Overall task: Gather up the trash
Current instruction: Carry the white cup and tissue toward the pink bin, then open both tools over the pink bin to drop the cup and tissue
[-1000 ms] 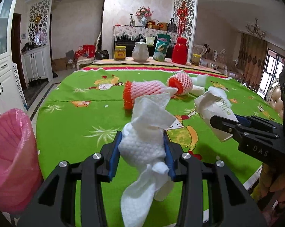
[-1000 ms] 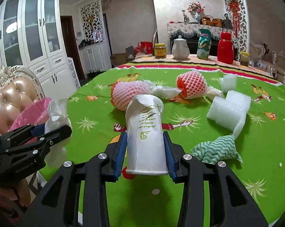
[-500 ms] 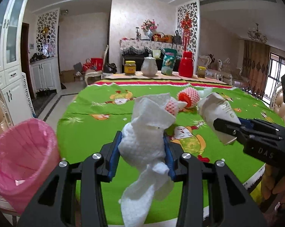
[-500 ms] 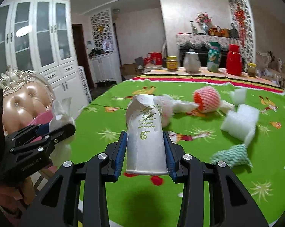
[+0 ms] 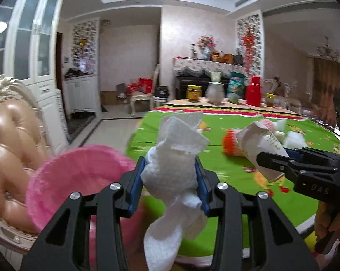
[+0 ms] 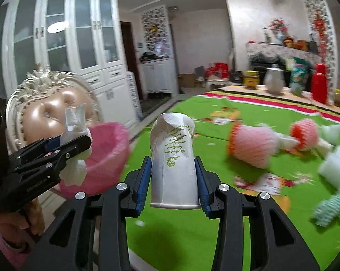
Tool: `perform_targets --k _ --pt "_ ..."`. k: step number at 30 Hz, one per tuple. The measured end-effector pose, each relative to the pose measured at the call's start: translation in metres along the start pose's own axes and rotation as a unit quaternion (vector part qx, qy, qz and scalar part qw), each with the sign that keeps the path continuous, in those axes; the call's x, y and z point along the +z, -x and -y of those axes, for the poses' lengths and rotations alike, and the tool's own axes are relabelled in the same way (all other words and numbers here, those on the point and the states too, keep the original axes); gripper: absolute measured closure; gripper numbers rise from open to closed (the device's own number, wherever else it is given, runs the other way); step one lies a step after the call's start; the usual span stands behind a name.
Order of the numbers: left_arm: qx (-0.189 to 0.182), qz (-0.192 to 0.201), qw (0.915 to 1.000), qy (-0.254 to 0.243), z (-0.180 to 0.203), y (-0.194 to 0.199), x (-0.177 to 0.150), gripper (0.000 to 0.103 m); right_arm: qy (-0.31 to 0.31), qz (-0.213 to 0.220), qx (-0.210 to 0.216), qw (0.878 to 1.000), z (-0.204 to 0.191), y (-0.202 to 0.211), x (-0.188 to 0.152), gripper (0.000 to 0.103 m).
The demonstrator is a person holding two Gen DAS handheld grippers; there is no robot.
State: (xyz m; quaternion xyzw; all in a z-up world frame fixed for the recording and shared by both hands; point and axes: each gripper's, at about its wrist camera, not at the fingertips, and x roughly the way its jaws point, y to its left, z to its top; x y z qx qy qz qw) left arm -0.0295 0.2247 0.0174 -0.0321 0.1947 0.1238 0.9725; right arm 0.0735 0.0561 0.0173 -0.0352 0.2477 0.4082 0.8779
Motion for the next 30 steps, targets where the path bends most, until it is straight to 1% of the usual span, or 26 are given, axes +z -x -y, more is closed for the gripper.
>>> perform_targets --k 3,7,8,12,15,17,19,20,21,22,24,27,29,30 --pt "0.023 -0.003 0.9997 0.011 -0.035 0.003 0.000 0.062 0.012 -0.005 0.037 0.999 -0.024 -0.019 0.009 0.064" --pt "0.052 -0.022 0.9982 0.019 -0.081 0.002 0.000 0.062 0.038 -0.015 0.077 0.996 -0.057 -0.047 0.018 0.063" --pt "0.062 -0.026 0.9975 0.024 -0.094 0.001 -0.001 0.062 0.042 -0.018 0.083 0.996 -0.062 -0.052 0.019 0.063" --pt "0.084 -0.043 0.9946 0.043 -0.134 -0.013 -0.003 0.062 0.053 -0.033 0.098 0.993 -0.080 -0.078 0.026 0.063" --pt "0.091 -0.058 0.9933 0.042 -0.150 -0.027 -0.008 0.061 0.057 -0.042 0.106 0.992 -0.094 -0.096 0.030 0.063" --pt "0.096 -0.063 0.9921 0.051 -0.161 -0.036 -0.013 0.059 0.059 -0.048 0.111 0.991 -0.102 -0.107 0.032 0.063" --pt "0.111 -0.071 0.9893 0.063 -0.169 -0.042 -0.015 0.050 0.059 -0.052 0.116 0.990 -0.106 -0.114 0.033 0.063" --pt "0.120 -0.069 0.9878 0.072 -0.175 -0.043 -0.016 0.039 0.057 -0.055 0.119 0.990 -0.109 -0.119 0.034 0.063" --pt "0.126 -0.058 0.9869 0.082 -0.178 -0.037 -0.017 0.032 0.057 -0.057 0.123 0.989 -0.112 -0.124 0.034 0.063" --pt "0.129 -0.051 0.9866 0.086 -0.181 -0.032 -0.017 0.030 0.057 -0.060 0.125 0.989 -0.115 -0.128 0.035 0.062" --pt "0.142 -0.042 0.9856 0.083 -0.186 -0.022 -0.017 0.020 0.056 -0.067 0.132 0.987 -0.120 -0.138 0.034 0.060" --pt "0.181 -0.023 0.9803 0.076 -0.193 0.000 -0.016 0.008 0.048 -0.077 0.145 0.985 -0.129 -0.152 0.034 0.057" --pt "0.191 -0.014 0.9780 0.083 -0.194 0.013 -0.014 0.005 0.044 -0.083 0.154 0.984 -0.133 -0.157 0.032 0.051" --pt "0.192 -0.011 0.9773 0.088 -0.195 0.018 -0.014 0.005 0.041 -0.081 0.155 0.984 -0.131 -0.156 0.031 0.039"
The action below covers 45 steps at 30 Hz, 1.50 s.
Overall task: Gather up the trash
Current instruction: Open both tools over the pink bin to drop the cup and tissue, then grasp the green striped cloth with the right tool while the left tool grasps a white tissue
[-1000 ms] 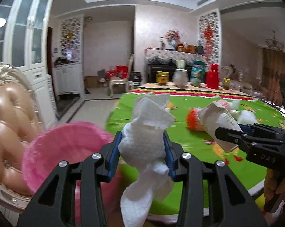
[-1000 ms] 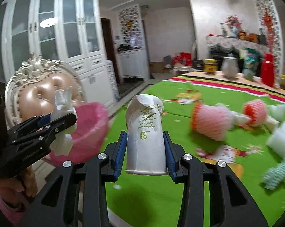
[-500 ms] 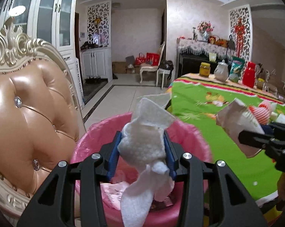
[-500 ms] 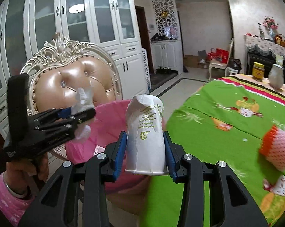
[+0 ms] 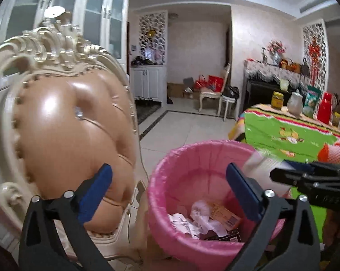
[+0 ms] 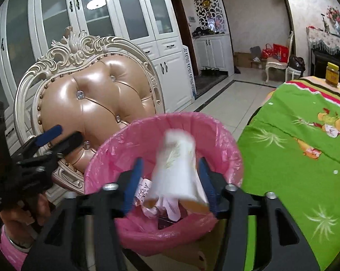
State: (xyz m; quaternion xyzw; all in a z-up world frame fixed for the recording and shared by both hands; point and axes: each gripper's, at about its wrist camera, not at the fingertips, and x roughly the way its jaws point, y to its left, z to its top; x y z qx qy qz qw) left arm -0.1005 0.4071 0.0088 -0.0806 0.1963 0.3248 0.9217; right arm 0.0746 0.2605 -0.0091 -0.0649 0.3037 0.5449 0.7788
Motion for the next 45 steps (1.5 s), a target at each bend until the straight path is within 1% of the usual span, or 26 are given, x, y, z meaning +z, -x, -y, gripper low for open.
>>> perform_targets --k 1,5,7,8,9,12,13,15,16,18,19,20,22,23,25,26,28,29,31,33,35,38,40,43,44,45 --pt "-0.002 0.002 1.0000 0.005 -0.002 0.006 0.000 0.005 -0.005 0.005 -0.003 1.000 0.002 0.004 -0.001 0.032" --pt "-0.003 0.003 1.0000 -0.007 0.006 0.017 -0.004 0.005 -0.016 0.020 -0.023 0.999 0.016 0.031 -0.008 0.032" --pt "-0.012 0.006 0.9998 -0.014 0.018 0.020 -0.005 0.005 -0.013 0.025 -0.049 0.998 0.025 0.049 -0.013 0.032" --pt "-0.018 0.007 0.9996 -0.018 0.024 0.022 -0.005 0.005 -0.011 0.028 -0.077 0.997 0.033 0.066 -0.018 0.032" --pt "-0.026 0.006 0.9994 -0.024 0.032 0.023 -0.006 0.005 -0.011 0.029 -0.093 0.995 0.038 0.076 -0.021 0.032" --pt "-0.063 0.009 0.9965 -0.053 0.071 0.030 -0.011 0.005 -0.028 0.033 -0.153 0.987 0.067 0.115 -0.037 0.032" --pt "-0.076 0.008 0.9952 -0.062 0.081 0.031 -0.013 0.005 -0.037 0.035 -0.180 0.982 0.080 0.133 -0.045 0.032" --pt "-0.111 0.005 0.9901 -0.085 0.112 0.036 -0.016 0.005 -0.051 0.034 -0.214 0.975 0.101 0.155 -0.056 0.032" --pt "-0.123 0.004 0.9883 -0.091 0.124 0.037 -0.017 0.005 -0.065 0.033 -0.235 0.969 0.116 0.172 -0.064 0.032" --pt "-0.155 0.001 0.9828 -0.100 0.150 0.039 -0.018 0.005 -0.081 0.033 -0.259 0.962 0.135 0.195 -0.077 0.032" --pt "-0.177 -0.003 0.9785 -0.107 0.169 0.041 -0.018 0.005 -0.091 0.031 -0.279 0.955 0.149 0.211 -0.086 0.032" --pt "-0.188 -0.005 0.9761 -0.109 0.181 0.041 -0.018 0.005 -0.098 0.028 -0.292 0.951 0.157 0.221 -0.093 0.032" --pt "-0.224 -0.006 0.9675 -0.118 0.216 0.045 -0.017 0.005 -0.121 0.018 -0.322 0.939 0.182 0.249 -0.111 0.032" --pt "-0.235 -0.004 0.9640 -0.125 0.232 0.046 -0.018 0.005 -0.133 0.015 -0.331 0.934 0.191 0.258 -0.119 0.032" --pt "-0.243 -0.005 0.9589 -0.147 0.271 0.047 -0.021 0.005 -0.165 0.005 -0.347 0.923 0.214 0.281 -0.138 0.032" --pt "-0.253 -0.010 0.9553 -0.153 0.286 0.046 -0.024 0.005 -0.183 0.000 -0.354 0.917 0.224 0.290 -0.147 0.032" --pt "-0.273 -0.032 0.9484 -0.158 0.315 0.043 -0.032 0.005 -0.210 -0.008 -0.354 0.912 0.237 0.300 -0.160 0.032" --pt "-0.283 -0.044 0.9449 -0.158 0.328 0.043 -0.036 0.005 -0.226 -0.012 -0.344 0.911 0.242 0.303 -0.169 0.032" --pt "-0.298 -0.059 0.9390 -0.160 0.345 0.042 -0.044 0.005 -0.235 -0.020 -0.336 0.912 0.245 0.302 -0.176 0.032" --pt "-0.309 -0.069 0.9346 -0.162 0.357 0.043 -0.051 0.005 -0.240 -0.030 -0.330 0.912 0.248 0.296 -0.178 0.032" --pt "-0.318 -0.070 0.9315 -0.163 0.361 0.043 -0.052 0.005 -0.251 -0.035 -0.318 0.914 0.256 0.289 -0.176 0.032" --pt "-0.318 -0.064 0.9306 -0.170 0.363 0.043 -0.054 0.005 -0.273 -0.042 -0.307 0.911 0.268 0.274 -0.167 0.032" --pt "-0.318 -0.066 0.9306 -0.169 0.363 0.039 -0.053 0.005 -0.292 -0.047 -0.304 0.906 0.280 0.266 -0.161 0.032" --pt "-0.321 -0.072 0.9298 -0.166 0.359 0.033 -0.050 0.005 -0.297 -0.052 -0.313 0.901 0.290 0.255 -0.151 0.033" --pt "-0.319 -0.073 0.9300 -0.166 0.358 0.031 -0.049 0.005 -0.296 -0.056 -0.315 0.900 0.293 0.250 -0.146 0.034" --pt "-0.318 -0.074 0.9300 -0.168 0.358 0.029 -0.049 0.005 -0.293 -0.058 -0.315 0.901 0.295 0.247 -0.143 0.038"
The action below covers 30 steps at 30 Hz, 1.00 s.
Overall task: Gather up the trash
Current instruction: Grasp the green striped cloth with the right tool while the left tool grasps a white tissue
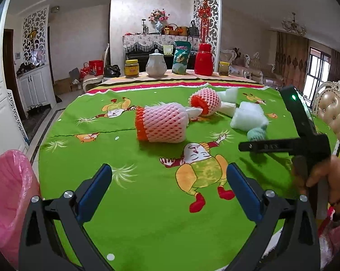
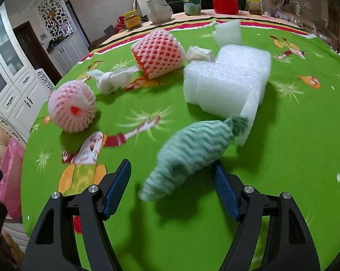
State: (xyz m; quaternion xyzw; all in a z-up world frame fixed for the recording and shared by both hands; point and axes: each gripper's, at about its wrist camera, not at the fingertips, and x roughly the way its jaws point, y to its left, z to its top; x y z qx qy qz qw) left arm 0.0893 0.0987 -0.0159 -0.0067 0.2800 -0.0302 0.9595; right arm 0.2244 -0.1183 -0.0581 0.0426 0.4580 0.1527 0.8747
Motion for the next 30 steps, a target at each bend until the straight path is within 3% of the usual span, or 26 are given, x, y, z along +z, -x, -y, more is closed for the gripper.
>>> perform_targets --k 3,8,9,13,17,23,26,30 --pt "-0.003 -0.014 0.9999 -0.008 0.002 -0.008 0.002 0.005 0.015 -0.002 -0.014 1.000 -0.006 -0.008 0.011 0.044" --pt "-0.011 -0.027 0.9994 -0.016 0.011 -0.022 0.009 0.005 0.010 0.000 -0.014 1.000 0.002 -0.014 0.020 0.047" --pt "-0.013 -0.028 0.9994 -0.016 0.013 -0.025 0.011 0.005 0.022 0.003 -0.022 1.000 0.001 -0.014 0.021 0.056" --pt "-0.022 -0.038 0.9990 -0.013 0.025 -0.038 0.020 0.005 0.037 0.027 -0.030 0.999 0.007 -0.009 0.022 0.066" --pt "-0.036 -0.052 0.9980 -0.005 0.039 -0.057 0.027 0.006 0.037 0.059 0.001 0.998 0.020 0.009 0.020 0.066" --pt "-0.057 -0.082 0.9949 0.015 0.063 -0.098 0.046 0.021 -0.005 0.112 0.030 0.993 0.053 0.045 0.027 0.066" --pt "-0.075 -0.108 0.9910 0.026 0.080 -0.128 0.055 0.028 -0.028 0.132 0.034 0.990 0.064 0.058 0.027 0.066" --pt "-0.073 -0.138 0.9869 0.041 0.096 -0.171 0.065 0.029 -0.037 0.155 0.019 0.987 0.070 0.068 0.028 0.066"
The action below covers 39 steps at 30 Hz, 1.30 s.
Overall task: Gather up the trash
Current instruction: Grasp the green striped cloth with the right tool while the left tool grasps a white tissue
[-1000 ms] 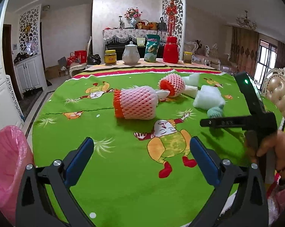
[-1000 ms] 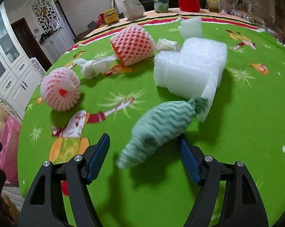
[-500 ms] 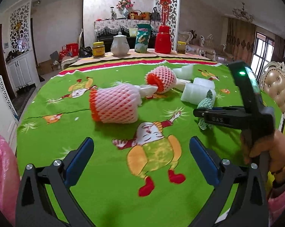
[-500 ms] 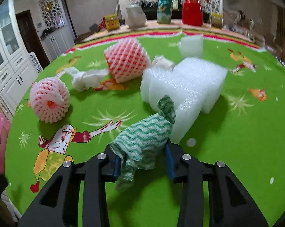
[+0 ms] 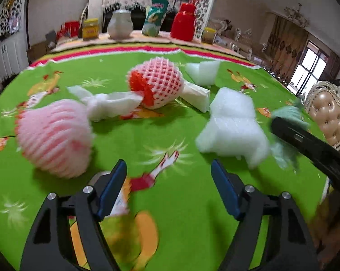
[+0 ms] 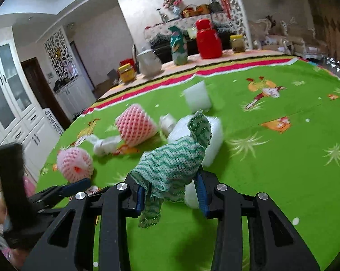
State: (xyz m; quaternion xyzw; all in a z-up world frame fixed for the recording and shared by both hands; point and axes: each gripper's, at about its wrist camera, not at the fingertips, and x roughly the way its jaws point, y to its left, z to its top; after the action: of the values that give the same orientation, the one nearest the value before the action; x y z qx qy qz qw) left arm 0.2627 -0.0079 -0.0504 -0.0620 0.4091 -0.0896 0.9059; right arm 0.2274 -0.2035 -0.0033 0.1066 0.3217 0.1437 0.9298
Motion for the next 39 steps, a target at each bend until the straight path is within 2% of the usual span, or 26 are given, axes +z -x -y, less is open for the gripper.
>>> perform_targets --k 3,7,12,19,20,21,22,24,25,26,27,32,34,35,37,38,39 --pt "0.045 -0.012 0.9987 0.019 -0.010 -0.022 0.011 0.029 -0.009 0.014 -0.005 1.000 0.005 0.005 0.002 0.066" --pt "0.091 -0.009 0.9954 0.030 -0.036 -0.029 0.018 0.028 -0.028 0.022 -0.004 0.999 0.015 0.010 0.005 0.066" --pt "0.105 -0.001 0.9940 0.028 -0.063 -0.040 0.040 0.028 -0.038 0.021 0.008 0.999 0.016 0.010 0.005 0.066" --pt "0.111 0.004 0.9937 0.008 -0.064 -0.062 0.064 0.029 -0.044 0.016 -0.001 0.999 0.022 0.005 0.005 0.066" --pt "0.110 0.005 0.9939 0.003 -0.062 -0.063 0.066 0.037 -0.047 0.015 -0.001 0.999 0.023 0.005 0.005 0.066" --pt "0.112 0.000 0.9937 -0.004 -0.061 -0.066 0.067 0.052 -0.048 0.014 -0.001 0.999 0.024 0.004 0.005 0.066" --pt "0.120 -0.002 0.9928 -0.008 -0.060 -0.067 0.067 0.060 -0.049 0.014 -0.001 0.999 0.024 0.004 0.005 0.066" --pt "0.124 0.014 0.9921 -0.018 -0.057 -0.057 0.063 0.086 -0.047 0.013 -0.001 0.999 0.024 0.004 0.005 0.066" --pt "0.119 0.018 0.9925 -0.021 -0.055 -0.052 0.060 0.088 -0.046 0.012 0.000 0.999 0.023 0.004 0.005 0.066" --pt "0.116 0.020 0.9928 -0.023 -0.053 -0.048 0.057 0.098 -0.044 0.010 0.001 0.999 0.022 0.003 0.004 0.066" --pt "0.111 0.023 0.9932 -0.027 -0.050 -0.043 0.052 0.103 -0.042 0.008 0.002 0.999 0.021 0.002 0.004 0.066" --pt "0.100 0.019 0.9939 -0.042 -0.038 -0.032 0.034 0.103 -0.033 0.002 0.006 0.999 0.015 -0.002 0.001 0.066" --pt "0.101 0.009 0.9940 -0.039 -0.038 -0.034 0.033 0.102 -0.034 0.004 0.007 0.999 0.014 0.000 0.000 0.066" --pt "0.098 0.006 0.9946 -0.035 -0.038 -0.033 0.033 0.098 -0.034 0.007 0.008 0.999 0.013 0.001 0.000 0.066" --pt "0.091 0.004 0.9957 -0.020 -0.039 -0.029 0.032 0.060 -0.033 0.008 0.008 0.999 0.014 0.002 0.001 0.066" --pt "0.086 0.015 0.9961 -0.011 -0.041 -0.022 0.031 0.032 -0.034 0.007 0.010 0.999 0.014 0.002 0.001 0.066" --pt "0.091 0.027 0.9954 -0.009 -0.040 -0.018 0.031 0.028 -0.036 0.006 0.012 0.999 0.014 0.002 0.000 0.066"
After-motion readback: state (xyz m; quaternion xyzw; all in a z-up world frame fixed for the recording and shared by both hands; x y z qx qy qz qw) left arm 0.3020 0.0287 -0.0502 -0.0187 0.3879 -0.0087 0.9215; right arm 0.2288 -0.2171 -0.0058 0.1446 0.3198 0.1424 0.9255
